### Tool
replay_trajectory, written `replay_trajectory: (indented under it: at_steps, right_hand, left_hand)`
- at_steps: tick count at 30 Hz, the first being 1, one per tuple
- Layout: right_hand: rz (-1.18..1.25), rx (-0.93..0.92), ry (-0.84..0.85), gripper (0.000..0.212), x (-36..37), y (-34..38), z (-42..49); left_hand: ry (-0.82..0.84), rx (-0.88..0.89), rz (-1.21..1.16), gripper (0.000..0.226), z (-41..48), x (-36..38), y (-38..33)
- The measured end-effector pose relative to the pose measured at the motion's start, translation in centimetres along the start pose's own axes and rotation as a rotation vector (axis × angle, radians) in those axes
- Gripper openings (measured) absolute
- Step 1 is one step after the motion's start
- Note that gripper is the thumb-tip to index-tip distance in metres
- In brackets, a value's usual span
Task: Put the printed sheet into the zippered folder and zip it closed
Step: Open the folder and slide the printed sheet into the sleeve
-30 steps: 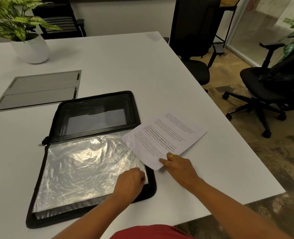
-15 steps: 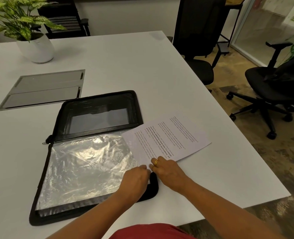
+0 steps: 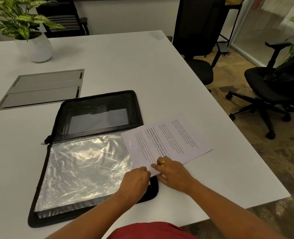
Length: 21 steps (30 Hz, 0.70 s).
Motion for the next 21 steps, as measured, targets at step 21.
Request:
replay_trajectory:
  at_steps: [21]
  right_hand:
    - [0.042, 0.056, 0.089, 0.036, 1.8, -1.3, -1.1]
  left_hand:
    - [-0.033, 0.081, -0.011, 0.027, -0.2, 0.4, -0.7]
Point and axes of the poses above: each hand's wrist, its own z-axis towards the middle knuckle, its own x-axis out of the palm, y = z × x, the point moved 7 cm from there along z, towards the middle knuckle, and after that the axes turned 12 degrees about -y, right-handed, at the moved point
